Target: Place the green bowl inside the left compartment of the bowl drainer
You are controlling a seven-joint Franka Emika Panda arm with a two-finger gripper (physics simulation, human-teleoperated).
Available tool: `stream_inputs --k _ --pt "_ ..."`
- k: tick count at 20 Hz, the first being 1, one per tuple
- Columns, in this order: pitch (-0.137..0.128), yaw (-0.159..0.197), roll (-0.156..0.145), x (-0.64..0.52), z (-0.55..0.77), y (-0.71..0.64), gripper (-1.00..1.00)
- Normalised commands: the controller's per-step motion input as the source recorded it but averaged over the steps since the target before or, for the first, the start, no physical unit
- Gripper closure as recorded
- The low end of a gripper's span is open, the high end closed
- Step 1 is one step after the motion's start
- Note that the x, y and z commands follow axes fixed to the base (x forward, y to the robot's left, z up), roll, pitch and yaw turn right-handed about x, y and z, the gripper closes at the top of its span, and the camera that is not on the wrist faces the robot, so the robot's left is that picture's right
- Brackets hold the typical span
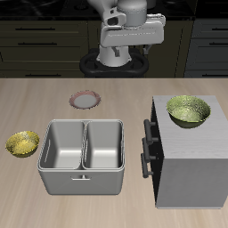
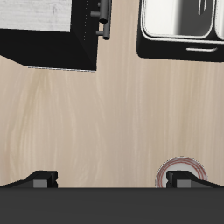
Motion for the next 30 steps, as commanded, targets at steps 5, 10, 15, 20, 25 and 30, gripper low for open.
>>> stream_inputs --k 5,10,15,20,25,30 --pt "0.013 0.007 0.029 0.30 0.03 0.30 -1.00" --pt "0.013 0.004 0.016 0.24 0.02 0.14 -1.00" --pt "-0.007 0.005 0.020 0.34 0.20 0.28 -1.00" --pt "-0.021 -0.012 0.020 0.28 0.24 0.25 -1.00" --pt "0.004 -0.010 0.027 0.27 0.12 0.26 -1.00" --pt "0.005 -0.023 -0.008 0.33 0.09 0.05 -1.00"
